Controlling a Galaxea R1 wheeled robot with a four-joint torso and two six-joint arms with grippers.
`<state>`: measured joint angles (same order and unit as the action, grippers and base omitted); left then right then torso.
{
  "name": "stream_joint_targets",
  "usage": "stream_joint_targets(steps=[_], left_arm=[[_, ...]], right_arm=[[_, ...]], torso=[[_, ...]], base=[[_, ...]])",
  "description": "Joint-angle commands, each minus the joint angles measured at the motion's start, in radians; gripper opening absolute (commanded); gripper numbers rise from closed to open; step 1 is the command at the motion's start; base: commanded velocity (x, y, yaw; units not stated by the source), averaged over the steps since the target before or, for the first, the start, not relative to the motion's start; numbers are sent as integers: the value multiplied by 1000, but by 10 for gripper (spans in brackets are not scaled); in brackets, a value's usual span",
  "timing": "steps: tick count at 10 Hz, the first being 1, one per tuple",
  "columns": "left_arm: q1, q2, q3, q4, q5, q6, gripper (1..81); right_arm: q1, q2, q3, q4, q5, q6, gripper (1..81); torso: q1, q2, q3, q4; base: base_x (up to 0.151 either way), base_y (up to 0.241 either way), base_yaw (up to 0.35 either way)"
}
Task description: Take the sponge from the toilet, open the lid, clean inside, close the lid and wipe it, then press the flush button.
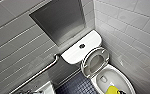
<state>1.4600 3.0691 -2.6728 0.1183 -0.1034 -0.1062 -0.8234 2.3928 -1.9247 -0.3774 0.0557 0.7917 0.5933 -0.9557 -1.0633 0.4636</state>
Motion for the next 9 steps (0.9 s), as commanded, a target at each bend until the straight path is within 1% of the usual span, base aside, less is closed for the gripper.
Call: stream_joint_targets(steps=[1,4,6,7,8,9], left_arm=[[36,-26,-10,-11,85,-1,811],[35,-18,-10,-6,85,0,811],[35,-21,-10,-8,85,0,811],[35,-18,-10,-6,85,0,811],[35,-15,-9,-2,85,0,811],[36,-13,-10,-2,85,0,811]], right_arm=[[-44,-148,110,0,16,3,10],[-89,-304,214,0,65,3,10],[-122,-354,233,9,90,1,10],[-115,-349,244,6,84,1,10],[-94,-320,250,5,72,-2,10],[-38,-265,241,0,22,-5,10]], torso=[[0,0,0,0],[0,0,0,0],[0,0,0,1],[0,0,0,1],[0,0,0,1],[0,0,0,1]], base=[[0,0,0],[0,0,0],[0,0,0],[0,0,0],[0,0,0],[0,0,0]])
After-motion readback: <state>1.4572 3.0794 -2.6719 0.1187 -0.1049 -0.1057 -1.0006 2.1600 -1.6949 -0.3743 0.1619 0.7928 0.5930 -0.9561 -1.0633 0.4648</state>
